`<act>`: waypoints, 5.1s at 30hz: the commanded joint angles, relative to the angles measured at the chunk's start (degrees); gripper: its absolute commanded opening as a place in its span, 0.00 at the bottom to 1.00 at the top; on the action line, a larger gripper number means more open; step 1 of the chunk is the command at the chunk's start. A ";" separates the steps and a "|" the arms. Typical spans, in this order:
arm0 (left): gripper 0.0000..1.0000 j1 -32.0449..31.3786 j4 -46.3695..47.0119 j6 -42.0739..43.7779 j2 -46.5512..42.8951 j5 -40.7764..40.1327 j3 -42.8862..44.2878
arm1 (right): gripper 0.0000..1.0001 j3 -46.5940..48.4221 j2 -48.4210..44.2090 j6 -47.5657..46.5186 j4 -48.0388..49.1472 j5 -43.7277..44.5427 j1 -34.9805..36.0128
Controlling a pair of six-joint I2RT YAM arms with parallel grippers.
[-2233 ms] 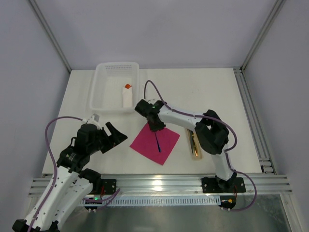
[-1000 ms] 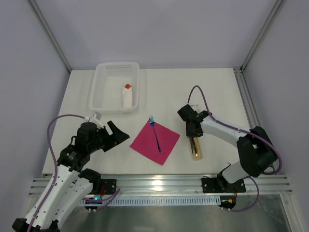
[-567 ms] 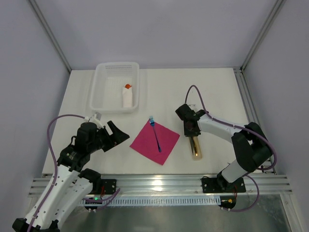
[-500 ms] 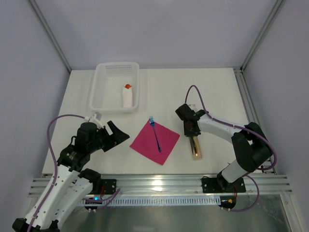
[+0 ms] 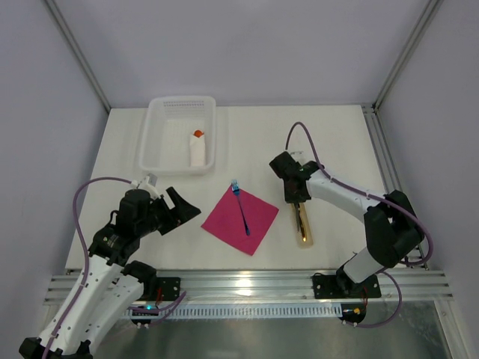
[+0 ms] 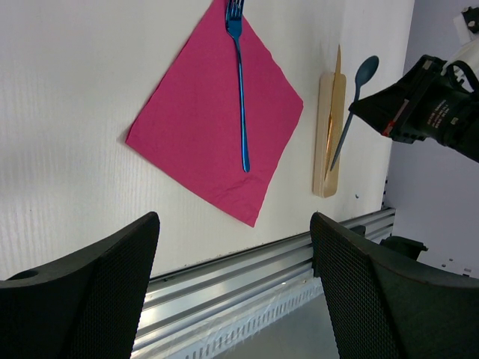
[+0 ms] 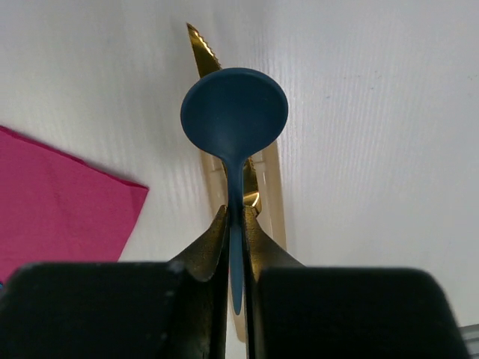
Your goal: Place the utensils on the paper napkin and roll it up
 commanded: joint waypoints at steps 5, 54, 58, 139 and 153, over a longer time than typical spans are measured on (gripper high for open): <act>0.83 0.27 1.43 -0.55 -0.67 0.20 -0.67 | 0.04 14.60 0.35 0.50 -3.53 1.38 6.74; 0.83 0.27 0.02 -0.20 -1.38 0.56 0.03 | 0.04 32.80 28.04 4.28 -3.62 -5.03 19.40; 0.82 0.27 -0.07 -0.20 -1.64 0.64 0.21 | 0.04 32.01 28.21 4.19 -3.01 -5.29 19.31; 0.82 0.27 1.08 -0.38 -1.64 2.23 -1.55 | 0.25 -5.87 -1.41 3.84 1.04 2.26 2.09; 0.83 0.27 0.99 -0.29 -1.46 2.31 -1.29 | 0.25 -6.75 1.84 3.05 3.85 1.03 1.73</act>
